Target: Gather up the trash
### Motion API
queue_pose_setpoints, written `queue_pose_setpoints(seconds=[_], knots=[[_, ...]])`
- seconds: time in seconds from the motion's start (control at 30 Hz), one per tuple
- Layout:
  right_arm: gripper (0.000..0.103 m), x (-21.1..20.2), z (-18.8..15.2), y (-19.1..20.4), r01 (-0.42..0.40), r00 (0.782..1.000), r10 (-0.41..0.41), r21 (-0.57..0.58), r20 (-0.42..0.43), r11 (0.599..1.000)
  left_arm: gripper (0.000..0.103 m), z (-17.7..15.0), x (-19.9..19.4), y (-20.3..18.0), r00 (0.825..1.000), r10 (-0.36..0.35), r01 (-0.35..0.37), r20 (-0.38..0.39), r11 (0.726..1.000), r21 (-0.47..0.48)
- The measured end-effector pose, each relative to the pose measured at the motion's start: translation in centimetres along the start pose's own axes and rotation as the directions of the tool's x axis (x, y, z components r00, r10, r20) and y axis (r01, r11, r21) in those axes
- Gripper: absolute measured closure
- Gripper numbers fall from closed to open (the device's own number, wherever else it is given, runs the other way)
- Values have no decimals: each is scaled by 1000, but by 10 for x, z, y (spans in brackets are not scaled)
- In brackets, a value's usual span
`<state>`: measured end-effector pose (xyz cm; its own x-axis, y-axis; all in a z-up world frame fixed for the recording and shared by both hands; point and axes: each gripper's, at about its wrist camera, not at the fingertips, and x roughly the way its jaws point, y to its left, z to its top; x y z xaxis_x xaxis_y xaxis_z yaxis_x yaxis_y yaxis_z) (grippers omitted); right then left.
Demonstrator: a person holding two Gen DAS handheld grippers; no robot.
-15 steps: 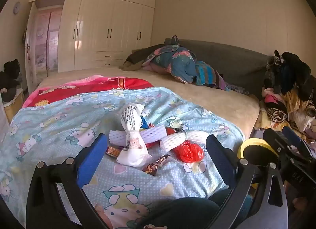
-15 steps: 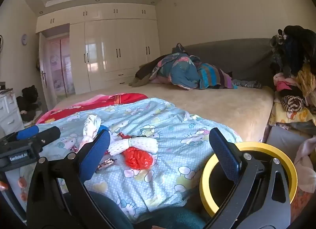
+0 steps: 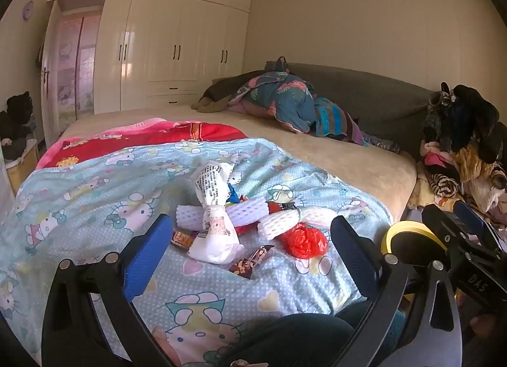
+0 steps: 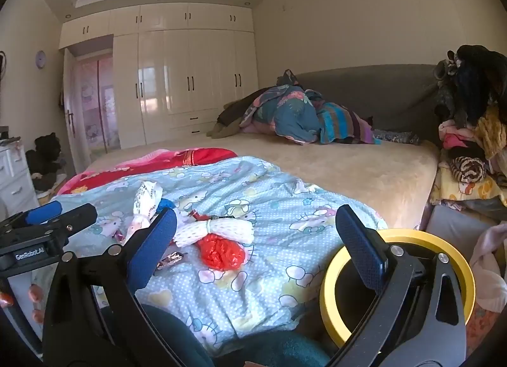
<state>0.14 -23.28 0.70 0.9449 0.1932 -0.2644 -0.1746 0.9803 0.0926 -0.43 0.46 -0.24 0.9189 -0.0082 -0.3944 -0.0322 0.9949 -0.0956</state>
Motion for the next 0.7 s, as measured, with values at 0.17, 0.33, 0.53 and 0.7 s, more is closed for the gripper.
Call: queue_pose_setpoints(seconds=[0.17, 0.33, 0.53, 0.7], knots=[[10, 0, 1, 1, 2, 1000, -2, 0, 0, 1000, 6, -1, 3, 1, 1000, -2, 2, 2, 1000, 2], [10, -1, 2, 2, 4, 1000, -4, -1, -2, 1000, 6, -1, 1, 1, 1000, -2, 2, 4, 1000, 1], [10, 1, 1, 1, 2, 1000, -2, -3, -4, 1000, 6, -1, 1, 1, 1000, -2, 2, 6, 1000, 0], [10, 0, 1, 2, 5, 1000, -5, -5, 0, 1000, 6, -1, 1, 1, 1000, -1, 1, 8, 1000, 0]])
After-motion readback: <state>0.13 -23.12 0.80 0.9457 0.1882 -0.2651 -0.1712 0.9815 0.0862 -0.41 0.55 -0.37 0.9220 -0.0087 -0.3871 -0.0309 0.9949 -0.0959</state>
